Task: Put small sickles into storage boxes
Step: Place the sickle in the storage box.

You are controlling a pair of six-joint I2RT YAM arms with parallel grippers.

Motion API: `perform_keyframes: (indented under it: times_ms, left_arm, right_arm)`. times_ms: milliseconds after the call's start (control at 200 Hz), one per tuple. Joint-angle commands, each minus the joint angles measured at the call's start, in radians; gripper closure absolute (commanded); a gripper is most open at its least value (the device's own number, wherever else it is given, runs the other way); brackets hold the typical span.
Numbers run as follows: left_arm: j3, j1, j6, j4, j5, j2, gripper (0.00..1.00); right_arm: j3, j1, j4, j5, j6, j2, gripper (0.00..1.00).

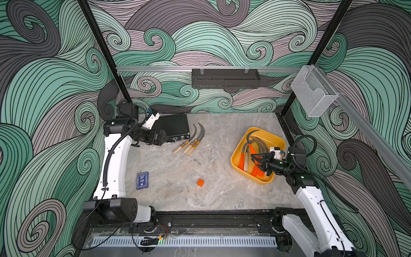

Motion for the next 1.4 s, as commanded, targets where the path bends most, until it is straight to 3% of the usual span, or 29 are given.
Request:
perform_keyframes:
  times_ms: [0, 550, 901, 1136, 1396]
  left_arm:
    - [0.008, 0.005, 0.013, 0.032, 0.022, 0.047, 0.01]
    - [0.067, 0.0, -0.03, 0.083, 0.087, 0.152, 0.02]
    - [0.167, 0.0, -0.042, 0.03, 0.02, 0.184, 0.02]
    - [0.164, 0.0, -0.026, 0.01, 0.006, 0.189, 0.02]
    - [0.147, -0.001, -0.022, 0.002, 0.026, 0.195, 0.02]
  right_arm:
    - [0.014, -0.013, 0.019, 0.036, -0.044, 0.04, 0.91]
    - [0.12, -0.036, 0.013, 0.078, -0.212, 0.314, 0.92]
    - [0.184, -0.075, 0.019, 0.005, -0.322, 0.48, 0.93]
    - [0.186, -0.075, 0.016, 0.035, -0.364, 0.517, 0.93]
    - [0.141, -0.073, -0.014, 0.045, -0.398, 0.513, 0.85]
